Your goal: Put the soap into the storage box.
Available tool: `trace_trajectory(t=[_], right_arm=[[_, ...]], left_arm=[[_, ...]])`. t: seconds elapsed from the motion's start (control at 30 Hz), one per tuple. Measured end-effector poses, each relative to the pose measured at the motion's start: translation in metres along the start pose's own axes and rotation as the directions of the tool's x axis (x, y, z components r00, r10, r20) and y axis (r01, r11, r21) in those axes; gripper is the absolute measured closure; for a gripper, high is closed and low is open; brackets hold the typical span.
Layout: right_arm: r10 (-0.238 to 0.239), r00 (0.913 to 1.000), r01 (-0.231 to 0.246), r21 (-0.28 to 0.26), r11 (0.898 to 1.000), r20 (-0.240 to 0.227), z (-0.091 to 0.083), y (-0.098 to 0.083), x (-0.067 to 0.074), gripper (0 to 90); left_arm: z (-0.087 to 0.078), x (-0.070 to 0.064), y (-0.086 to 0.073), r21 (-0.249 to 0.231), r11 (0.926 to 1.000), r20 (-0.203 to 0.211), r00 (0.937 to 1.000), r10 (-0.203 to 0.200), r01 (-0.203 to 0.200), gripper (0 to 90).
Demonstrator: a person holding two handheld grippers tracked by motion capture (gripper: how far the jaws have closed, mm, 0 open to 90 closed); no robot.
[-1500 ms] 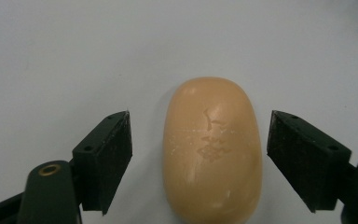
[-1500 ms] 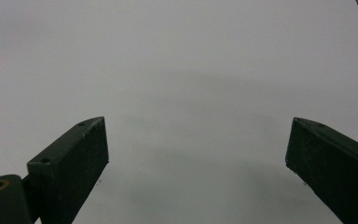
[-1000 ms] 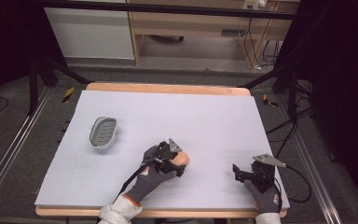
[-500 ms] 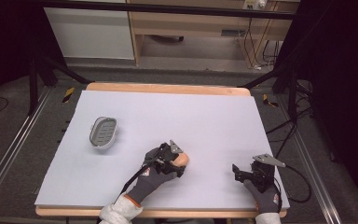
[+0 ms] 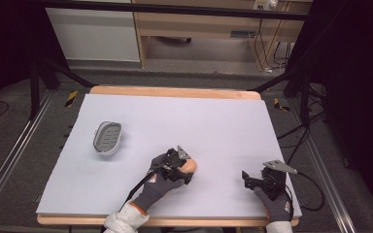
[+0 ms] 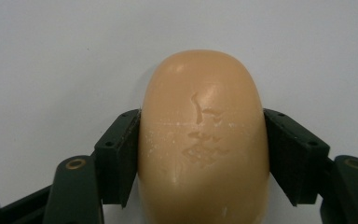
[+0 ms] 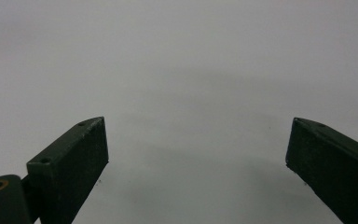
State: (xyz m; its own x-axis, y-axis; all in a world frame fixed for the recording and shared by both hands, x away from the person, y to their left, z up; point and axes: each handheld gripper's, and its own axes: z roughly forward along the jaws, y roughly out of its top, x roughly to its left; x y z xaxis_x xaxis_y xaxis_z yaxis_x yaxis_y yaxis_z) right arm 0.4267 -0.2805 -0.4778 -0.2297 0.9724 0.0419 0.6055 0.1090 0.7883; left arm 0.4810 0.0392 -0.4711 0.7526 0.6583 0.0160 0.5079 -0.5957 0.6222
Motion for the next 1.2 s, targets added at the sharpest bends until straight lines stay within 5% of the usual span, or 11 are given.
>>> trace_trajectory(t=[0.33, 0.67, 1.2], right_arm=[[0.004, 1.0, -0.004, 0.0, 1.0, -0.001, 0.0, 0.0, 0.0, 5.8], [0.003, 1.0, -0.003, -0.002, 1.0, 0.003, -0.001, 0.0, 0.0, 5.8], [0.005, 0.9999, -0.005, -0.003, 1.0, 0.009, -0.001, 0.0, 0.0, 5.8]], left_arm=[[-0.017, 0.004, -0.001, -0.036, 0.9993, 0.008, 0.9999, -0.011, 0.011, 31.6], [-0.05, 0.023, -0.01, -0.087, 0.9955, -0.01, 0.9992, -0.039, 0.038, 31.6], [-0.079, 0.047, -0.035, -0.107, 0.9914, -0.059, 0.995, -0.081, 0.075, 31.7]])
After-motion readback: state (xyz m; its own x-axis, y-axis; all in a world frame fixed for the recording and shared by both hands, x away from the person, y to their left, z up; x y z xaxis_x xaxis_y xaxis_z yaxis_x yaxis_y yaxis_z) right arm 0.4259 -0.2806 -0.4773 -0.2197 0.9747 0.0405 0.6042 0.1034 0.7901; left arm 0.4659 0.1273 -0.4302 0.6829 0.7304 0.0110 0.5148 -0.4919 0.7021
